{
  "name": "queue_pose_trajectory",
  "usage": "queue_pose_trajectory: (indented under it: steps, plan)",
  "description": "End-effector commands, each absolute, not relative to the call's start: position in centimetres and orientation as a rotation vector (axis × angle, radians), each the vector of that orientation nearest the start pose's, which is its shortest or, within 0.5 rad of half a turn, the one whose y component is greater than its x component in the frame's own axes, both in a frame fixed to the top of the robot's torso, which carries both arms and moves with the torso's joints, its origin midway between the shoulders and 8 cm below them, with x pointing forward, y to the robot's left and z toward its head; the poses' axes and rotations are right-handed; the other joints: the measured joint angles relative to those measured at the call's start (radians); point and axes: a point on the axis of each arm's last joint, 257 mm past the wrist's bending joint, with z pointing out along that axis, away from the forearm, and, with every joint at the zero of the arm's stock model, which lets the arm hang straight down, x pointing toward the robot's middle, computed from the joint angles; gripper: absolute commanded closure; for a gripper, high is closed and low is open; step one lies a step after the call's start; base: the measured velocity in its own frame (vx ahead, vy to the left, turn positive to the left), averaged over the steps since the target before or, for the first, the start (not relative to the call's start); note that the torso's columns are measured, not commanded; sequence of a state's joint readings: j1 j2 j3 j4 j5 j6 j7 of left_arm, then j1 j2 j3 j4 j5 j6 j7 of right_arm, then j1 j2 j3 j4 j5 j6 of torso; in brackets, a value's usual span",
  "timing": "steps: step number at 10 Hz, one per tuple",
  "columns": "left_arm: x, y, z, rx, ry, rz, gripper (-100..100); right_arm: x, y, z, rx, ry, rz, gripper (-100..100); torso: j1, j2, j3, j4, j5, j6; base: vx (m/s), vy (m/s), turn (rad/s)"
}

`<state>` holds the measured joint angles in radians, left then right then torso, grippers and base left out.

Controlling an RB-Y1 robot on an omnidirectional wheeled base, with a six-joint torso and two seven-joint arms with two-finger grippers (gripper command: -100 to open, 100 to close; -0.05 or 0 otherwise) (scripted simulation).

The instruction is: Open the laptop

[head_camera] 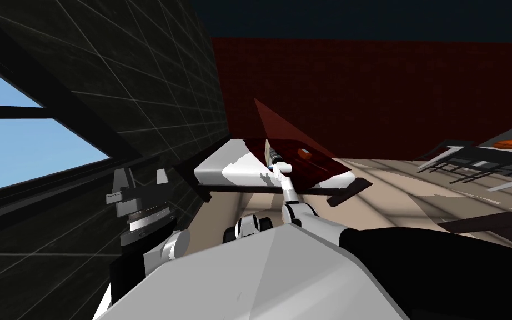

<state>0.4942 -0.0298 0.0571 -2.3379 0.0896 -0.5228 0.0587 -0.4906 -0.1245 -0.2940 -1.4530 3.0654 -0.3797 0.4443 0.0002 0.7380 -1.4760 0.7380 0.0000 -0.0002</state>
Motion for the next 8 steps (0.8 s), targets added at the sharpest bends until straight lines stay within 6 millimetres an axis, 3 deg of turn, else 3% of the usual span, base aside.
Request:
queue_pose_trajectory:
  steps: [1, 8]
  plan:
    - [32.1, 30.7, 5.6, -0.670, 0.453, -1.376, 0, 65.7, -33.3, -8.9, -1.501, 1.120, -1.642, -100, 0.000, 0.000, 0.000, 0.000, 0.000, 0.000, 0.013, 0.018, 0.061]
    - [32.1, 30.7, 5.6, -0.670, 0.453, -1.376, 0, 65.7, -37.1, -8.1, -1.592, 1.109, -1.808, -100, 0.000, 0.000, 0.000, 0.000, 0.000, 0.000, 0.013, 0.013, 0.052]
